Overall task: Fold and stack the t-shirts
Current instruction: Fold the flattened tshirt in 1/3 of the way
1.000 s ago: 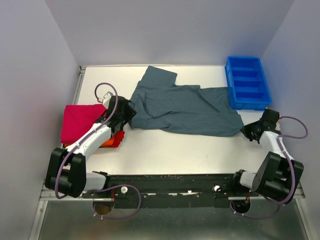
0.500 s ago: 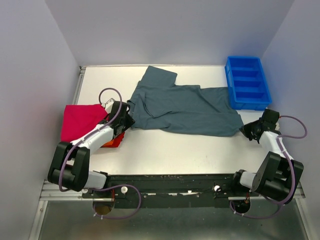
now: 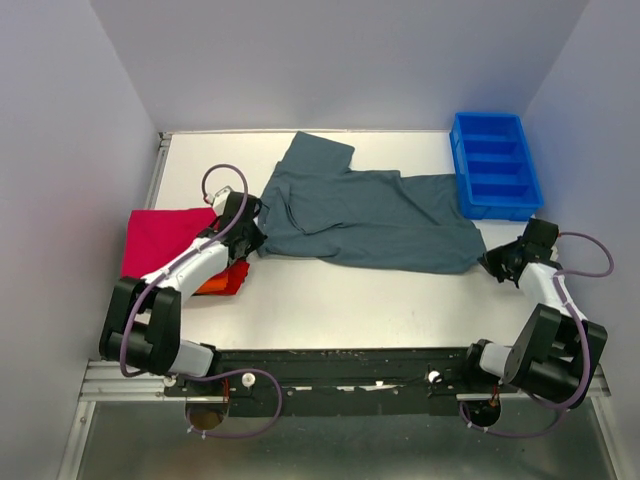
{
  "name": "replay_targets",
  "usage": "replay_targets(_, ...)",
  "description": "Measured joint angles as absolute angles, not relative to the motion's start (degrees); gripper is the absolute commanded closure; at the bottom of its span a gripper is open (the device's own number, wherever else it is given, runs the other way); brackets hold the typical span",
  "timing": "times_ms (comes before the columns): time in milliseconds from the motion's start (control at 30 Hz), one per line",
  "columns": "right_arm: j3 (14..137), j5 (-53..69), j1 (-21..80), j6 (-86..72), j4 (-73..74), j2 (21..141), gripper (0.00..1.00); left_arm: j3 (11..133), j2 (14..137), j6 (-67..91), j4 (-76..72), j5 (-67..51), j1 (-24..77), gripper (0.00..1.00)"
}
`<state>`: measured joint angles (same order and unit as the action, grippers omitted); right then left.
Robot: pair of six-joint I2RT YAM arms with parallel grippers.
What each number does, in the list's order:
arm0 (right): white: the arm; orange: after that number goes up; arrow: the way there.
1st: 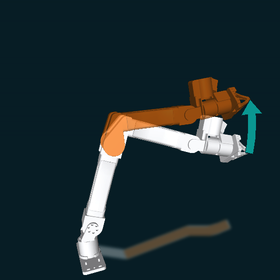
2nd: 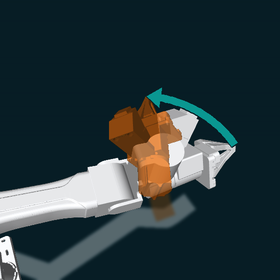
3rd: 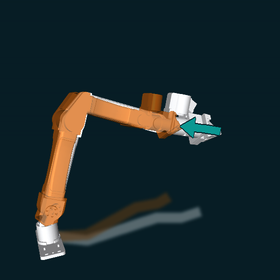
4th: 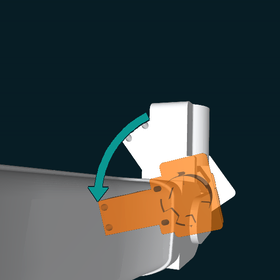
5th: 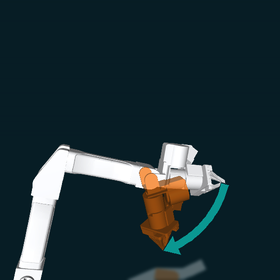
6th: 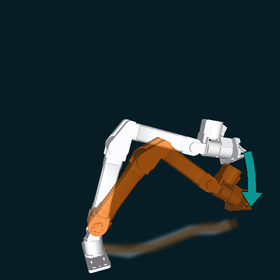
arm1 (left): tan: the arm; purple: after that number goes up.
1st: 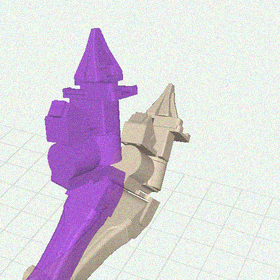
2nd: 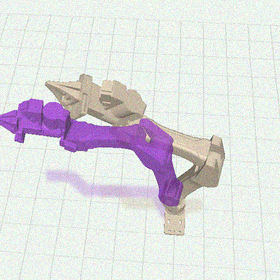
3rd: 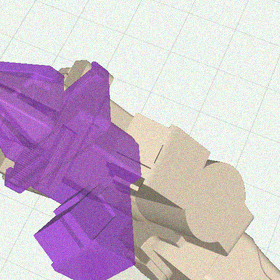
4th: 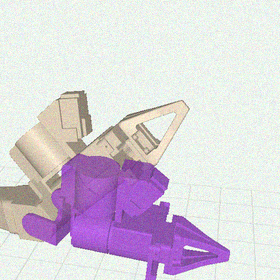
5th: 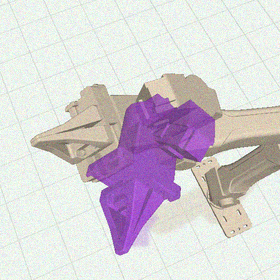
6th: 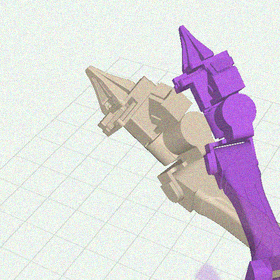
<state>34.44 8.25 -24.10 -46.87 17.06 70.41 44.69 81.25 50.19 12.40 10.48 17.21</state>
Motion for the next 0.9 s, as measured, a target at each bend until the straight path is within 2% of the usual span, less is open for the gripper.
replay_targets(533, 32.03, 4.38, -25.85, -47.51, 25.19, 63.53, 0.99, 43.33, 70.91, 47.31, 25.1, 20.62, 16.45, 1.0)
replay_targets(567, 32.03, 4.16, -26.33, -47.48, 25.61, 63.16, 0.99, 43.22, 70.59, 47.31, 25.63, 20.71, 16.45, 0.9)
replay_targets(600, 32.03, 4.03, -26.65, -47.46, 25.8, 62.94, 0.99, 43.22, 70.32, 47.18, 25.74, 20.67, 16.43, 0.69)
replay_targets(633, 32.03, 3.99, -26.81, -47.44, 25.96, 62.89, 1.0, 43.22, 70.19, 47.05, 25.5, 20.58, 16.38, 0.58)
replay_targets(700, 32.03, 3.97, -26.85, -47.29, 26.39, 63.07, 0.99, 43.27, 70.22, 46.44, 24.73, 19.75, 16.25, 0.46)
replay_targets(800, 32.03, 3.77, -27.11, -47.0, 26.59, 63.11, 0.99, 43.33, 70.46, 45.36, 24.6, 17.8, 16.1, 0.41)
replay_targets(900, 32.03, 3.75, -27.11, -46.85, 26.63, 63.09, 0.99, 43.03, 69.19, 45.25, 25.02, 16.03, 16.08, 0.41)
